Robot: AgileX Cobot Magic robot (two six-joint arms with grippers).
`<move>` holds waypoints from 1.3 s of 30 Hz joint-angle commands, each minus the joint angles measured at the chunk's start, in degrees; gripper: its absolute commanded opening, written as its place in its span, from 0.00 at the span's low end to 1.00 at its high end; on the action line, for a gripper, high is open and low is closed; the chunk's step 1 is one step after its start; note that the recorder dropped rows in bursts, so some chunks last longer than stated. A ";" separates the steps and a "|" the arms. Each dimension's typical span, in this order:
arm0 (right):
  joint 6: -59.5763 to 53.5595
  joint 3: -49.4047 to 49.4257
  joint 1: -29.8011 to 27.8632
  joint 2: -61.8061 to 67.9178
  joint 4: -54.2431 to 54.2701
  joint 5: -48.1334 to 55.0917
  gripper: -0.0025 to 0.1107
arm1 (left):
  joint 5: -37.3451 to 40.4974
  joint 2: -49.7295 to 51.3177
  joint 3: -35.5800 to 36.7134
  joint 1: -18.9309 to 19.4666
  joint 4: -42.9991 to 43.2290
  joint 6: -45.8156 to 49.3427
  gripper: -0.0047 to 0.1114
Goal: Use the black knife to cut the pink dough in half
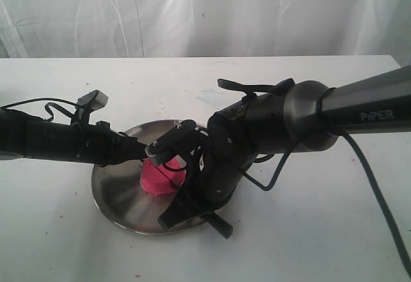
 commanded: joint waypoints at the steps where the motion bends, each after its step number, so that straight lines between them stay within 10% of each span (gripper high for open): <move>1: -0.22 -0.22 0.09 0.55 -0.33 0.40 0.02 | 1.28 0.15 0.45 -0.22 0.46 -0.21 0.04; 39: -0.22 -4.87 0.09 1.15 -2.54 11.99 0.02 | -1.57 -4.65 -0.90 -0.02 0.91 -0.24 0.04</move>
